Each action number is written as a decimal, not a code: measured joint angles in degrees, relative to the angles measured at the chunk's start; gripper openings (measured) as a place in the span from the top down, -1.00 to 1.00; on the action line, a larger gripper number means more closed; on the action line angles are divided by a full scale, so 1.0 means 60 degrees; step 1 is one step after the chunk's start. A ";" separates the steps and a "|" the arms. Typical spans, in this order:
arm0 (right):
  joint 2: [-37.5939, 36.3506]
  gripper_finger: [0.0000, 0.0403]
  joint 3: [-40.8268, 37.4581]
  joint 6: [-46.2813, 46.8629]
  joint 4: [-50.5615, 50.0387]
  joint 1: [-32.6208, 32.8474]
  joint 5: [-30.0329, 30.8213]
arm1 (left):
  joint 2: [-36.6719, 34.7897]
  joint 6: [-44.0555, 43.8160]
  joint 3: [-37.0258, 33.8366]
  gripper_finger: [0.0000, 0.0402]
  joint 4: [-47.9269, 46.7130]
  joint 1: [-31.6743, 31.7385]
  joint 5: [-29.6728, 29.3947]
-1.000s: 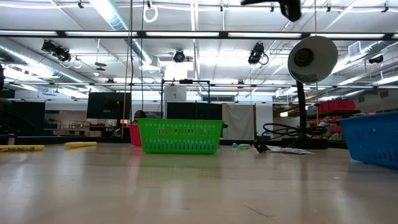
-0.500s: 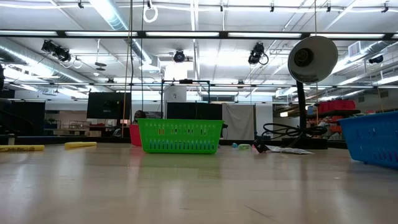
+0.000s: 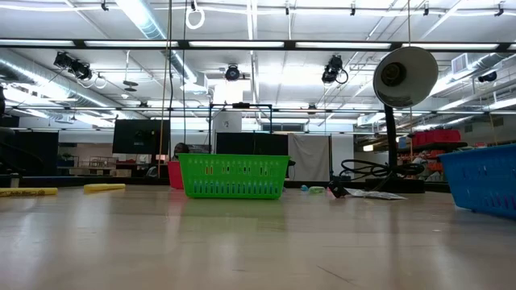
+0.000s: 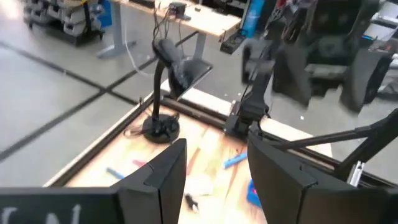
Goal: Pick & Place Markers
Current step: Put the bottom large yellow pen into the blue bin
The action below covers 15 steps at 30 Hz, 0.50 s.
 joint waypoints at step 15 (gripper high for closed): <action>0.0000 0.17 0.0105 0.0160 -0.0054 -0.0124 0.0007 | -0.0764 -0.2216 0.0000 0.12 -0.4690 0.0000 0.0739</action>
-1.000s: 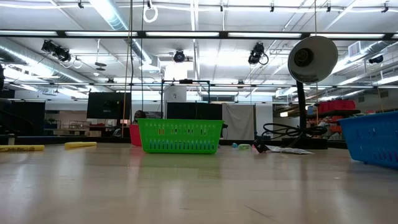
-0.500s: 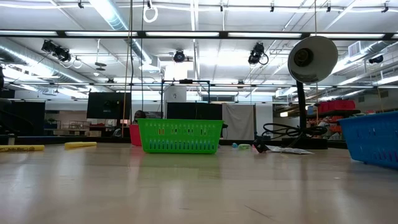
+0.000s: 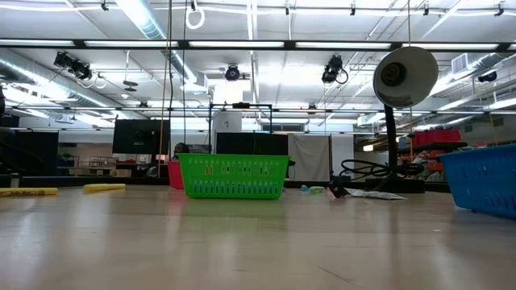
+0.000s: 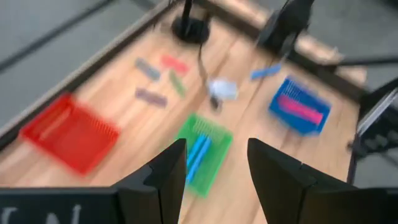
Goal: Pick & Place Markers
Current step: Put the bottom large yellow pen into the blue bin
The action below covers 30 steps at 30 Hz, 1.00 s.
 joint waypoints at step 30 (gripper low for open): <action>0.0004 0.17 0.0000 -0.0164 0.0022 0.0000 0.0018 | -0.0260 -0.3708 -0.0798 0.12 -0.3266 0.0015 0.0991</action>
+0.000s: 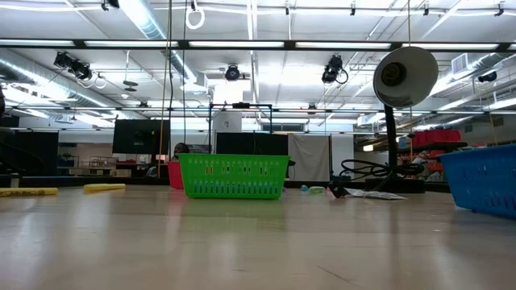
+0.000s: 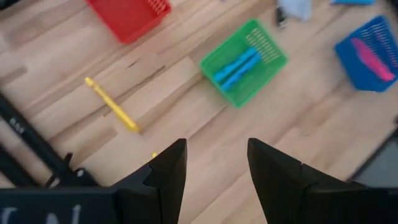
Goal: Pick & Place Markers
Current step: Put the bottom large yellow pen into the blue bin
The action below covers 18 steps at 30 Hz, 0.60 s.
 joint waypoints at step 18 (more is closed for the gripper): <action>0.0004 0.17 0.0004 -0.0146 -0.0441 0.0007 -0.0026 | -0.0067 -0.0798 -0.3649 0.12 -0.0009 0.0004 0.0751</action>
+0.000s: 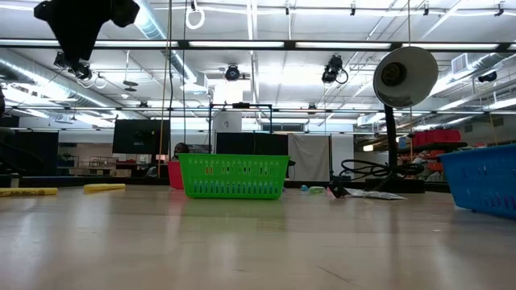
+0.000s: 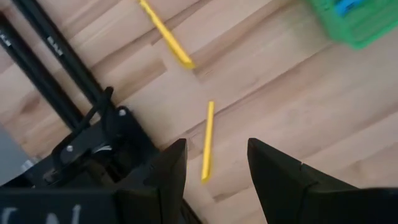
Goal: Pick & Place Markers
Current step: Put the bottom large yellow pen into the blue bin
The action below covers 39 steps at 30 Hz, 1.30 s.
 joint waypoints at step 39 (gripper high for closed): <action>0.0000 0.17 0.0000 -0.0204 -0.0357 -0.0007 0.0022 | 0.0004 0.0317 -0.6237 0.12 0.5885 -0.0095 0.1632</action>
